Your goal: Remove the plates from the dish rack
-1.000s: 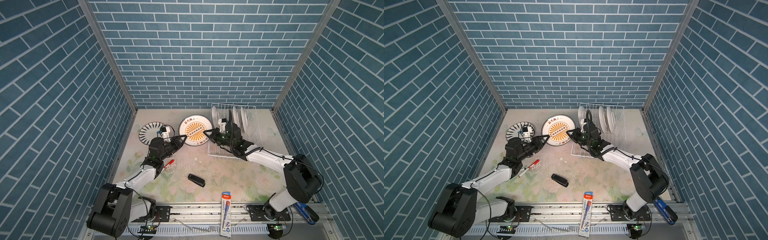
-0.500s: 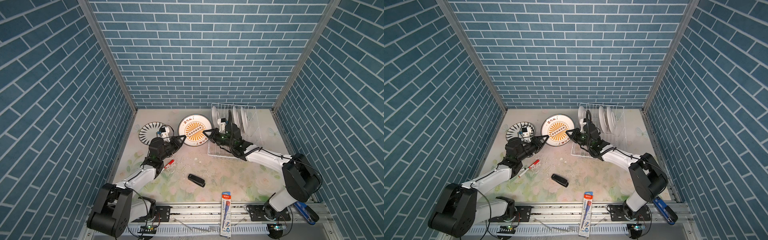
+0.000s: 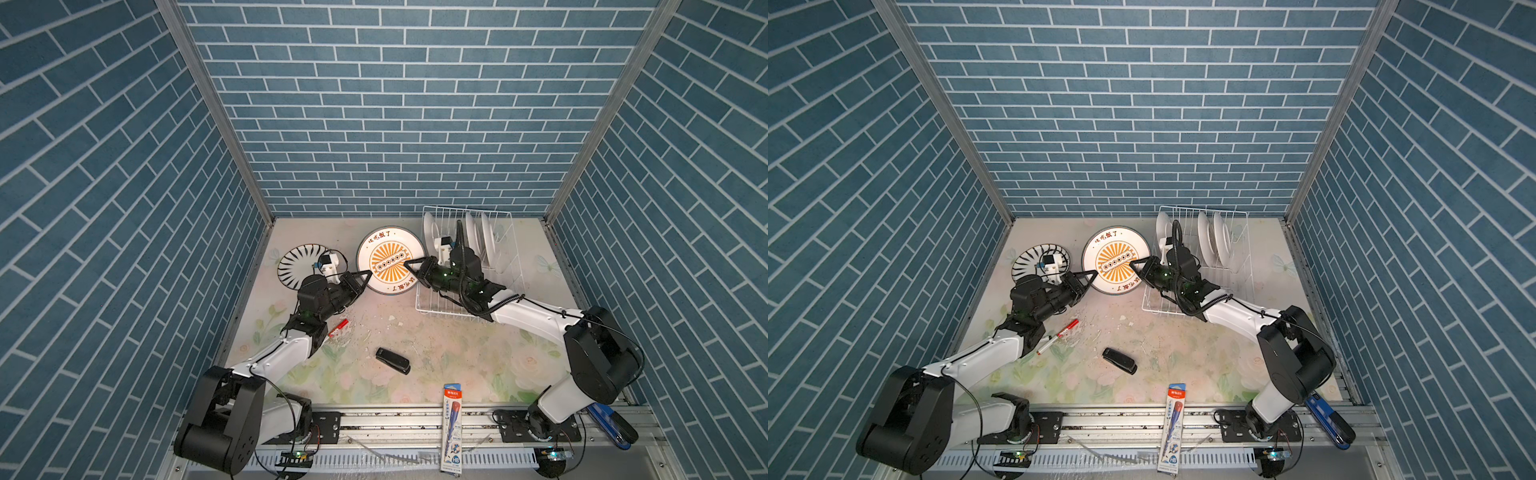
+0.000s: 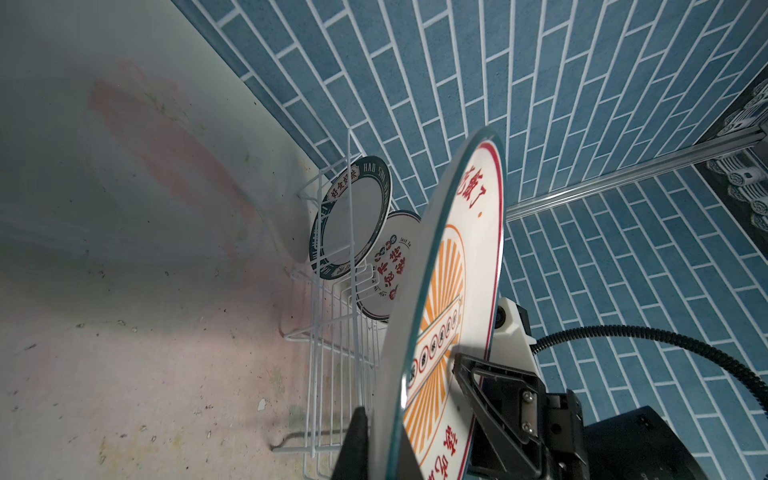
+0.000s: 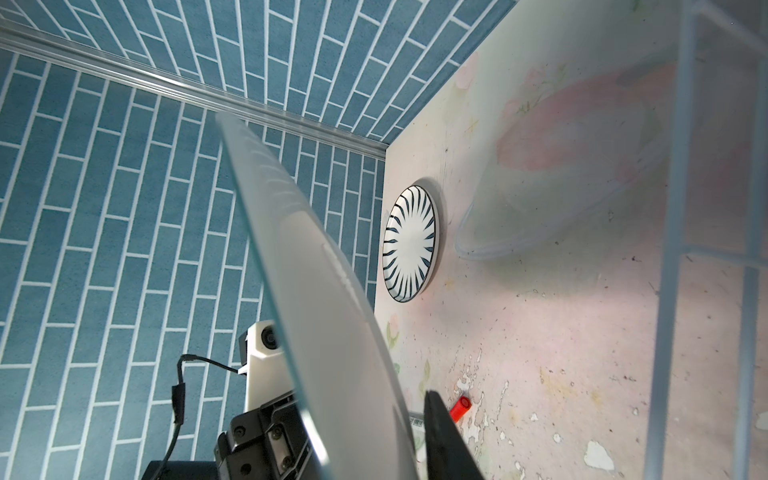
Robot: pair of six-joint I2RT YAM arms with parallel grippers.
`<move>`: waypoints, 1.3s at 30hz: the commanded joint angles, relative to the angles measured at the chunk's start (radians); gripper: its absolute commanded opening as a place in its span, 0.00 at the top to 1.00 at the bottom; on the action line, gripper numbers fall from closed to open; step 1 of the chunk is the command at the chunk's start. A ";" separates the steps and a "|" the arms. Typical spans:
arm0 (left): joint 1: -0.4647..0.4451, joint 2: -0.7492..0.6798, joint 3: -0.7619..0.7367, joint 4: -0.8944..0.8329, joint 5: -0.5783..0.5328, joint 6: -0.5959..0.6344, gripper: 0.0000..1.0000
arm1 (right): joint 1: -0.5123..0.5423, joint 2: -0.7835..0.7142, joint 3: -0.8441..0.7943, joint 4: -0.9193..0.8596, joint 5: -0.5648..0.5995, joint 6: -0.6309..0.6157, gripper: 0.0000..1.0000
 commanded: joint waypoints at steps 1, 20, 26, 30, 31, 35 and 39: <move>-0.004 0.004 0.005 0.000 0.015 0.046 1.00 | 0.004 -0.019 -0.007 0.065 -0.024 0.011 0.62; 0.034 0.015 0.073 -0.117 0.007 0.025 1.00 | -0.021 -0.086 0.080 -0.141 0.029 -0.070 0.01; 0.085 0.064 0.126 -0.129 0.038 -0.018 1.00 | -0.049 -0.112 0.145 -0.277 0.069 -0.122 0.01; 0.122 0.100 0.153 -0.137 0.041 -0.028 1.00 | -0.075 -0.118 0.192 -0.365 0.073 -0.148 0.01; 0.130 0.110 0.162 -0.144 0.040 -0.025 1.00 | -0.080 -0.120 0.206 -0.392 0.075 -0.158 0.01; 0.151 0.159 0.191 -0.170 0.035 -0.015 1.00 | -0.098 -0.124 0.242 -0.471 0.090 -0.191 0.01; 0.164 0.223 0.222 -0.211 0.026 0.019 1.00 | -0.117 -0.136 0.256 -0.525 0.100 -0.212 0.01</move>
